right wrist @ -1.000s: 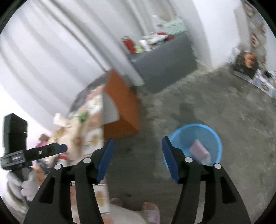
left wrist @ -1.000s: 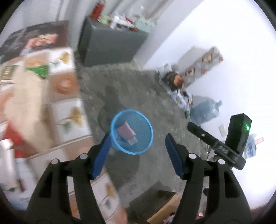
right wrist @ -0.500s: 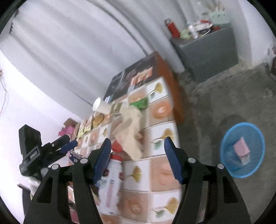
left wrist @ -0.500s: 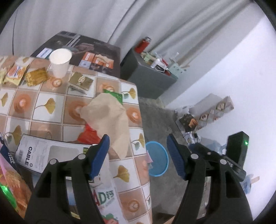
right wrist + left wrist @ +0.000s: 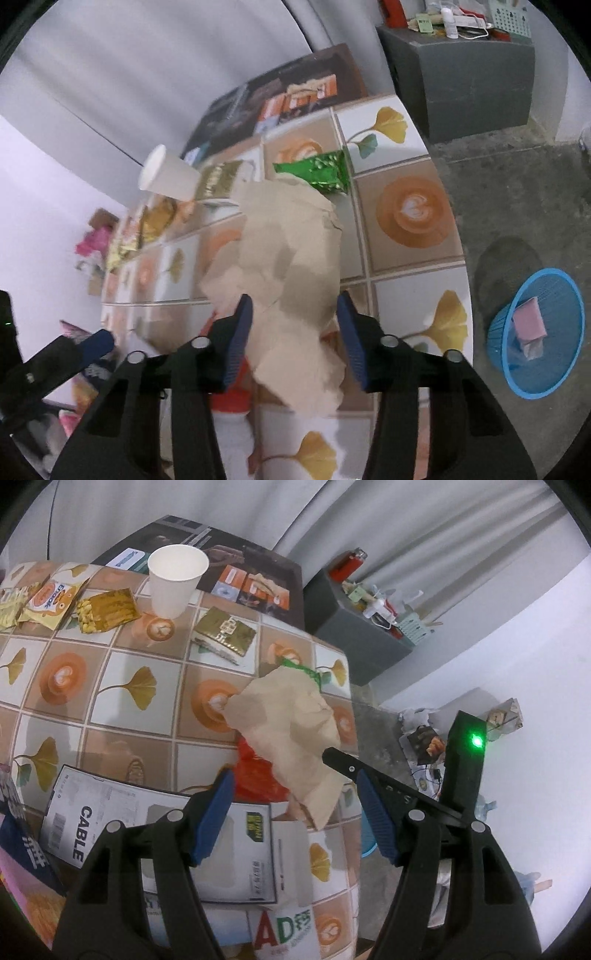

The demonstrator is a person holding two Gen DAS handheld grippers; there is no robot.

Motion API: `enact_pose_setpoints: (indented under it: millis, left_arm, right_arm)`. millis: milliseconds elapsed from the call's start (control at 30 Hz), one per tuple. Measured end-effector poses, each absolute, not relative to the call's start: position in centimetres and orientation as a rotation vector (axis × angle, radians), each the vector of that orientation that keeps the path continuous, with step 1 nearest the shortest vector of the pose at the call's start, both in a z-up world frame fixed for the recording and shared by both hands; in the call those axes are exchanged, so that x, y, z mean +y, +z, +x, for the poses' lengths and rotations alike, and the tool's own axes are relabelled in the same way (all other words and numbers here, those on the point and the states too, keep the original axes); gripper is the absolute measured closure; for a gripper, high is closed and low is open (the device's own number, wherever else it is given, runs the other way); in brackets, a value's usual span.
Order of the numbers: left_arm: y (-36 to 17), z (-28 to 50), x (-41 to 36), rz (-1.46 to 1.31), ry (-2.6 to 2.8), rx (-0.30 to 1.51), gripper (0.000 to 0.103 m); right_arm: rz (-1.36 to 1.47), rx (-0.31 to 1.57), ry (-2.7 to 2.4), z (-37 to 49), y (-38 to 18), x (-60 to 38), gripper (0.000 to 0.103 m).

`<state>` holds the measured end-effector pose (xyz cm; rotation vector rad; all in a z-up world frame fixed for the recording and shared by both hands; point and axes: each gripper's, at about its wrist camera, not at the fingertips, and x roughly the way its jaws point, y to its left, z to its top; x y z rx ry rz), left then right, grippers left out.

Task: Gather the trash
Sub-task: 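Move both tools back toward the brown paper on the table, then grasp the brown paper wrapper with the right tool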

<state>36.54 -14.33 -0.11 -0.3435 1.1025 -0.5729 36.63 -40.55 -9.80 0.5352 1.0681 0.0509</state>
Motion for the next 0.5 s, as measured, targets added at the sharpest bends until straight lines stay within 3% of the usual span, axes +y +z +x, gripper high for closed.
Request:
enact_pose_setpoints:
  millis: [33, 133, 500]
  left_arm:
    - [-0.2, 36.6, -14.3, -0.344, -0.571, 1.105, 0.038]
    - [-0.7, 37.0, -14.1, -0.341, -0.563, 1.111, 0.038]
    - [-1.2, 37.0, -13.9, -0.33, -0.542, 1.127, 0.038]
  right_arm:
    - [0.533, 1.069, 0.052, 36.7, -9.9, -40.5, 0.081]
    - [0.532, 1.057, 0.071, 36.7, -9.7, -40.3, 0.096]
    - [0.608, 0.827, 0.193, 34.6, -3.9, -41.1, 0.099]
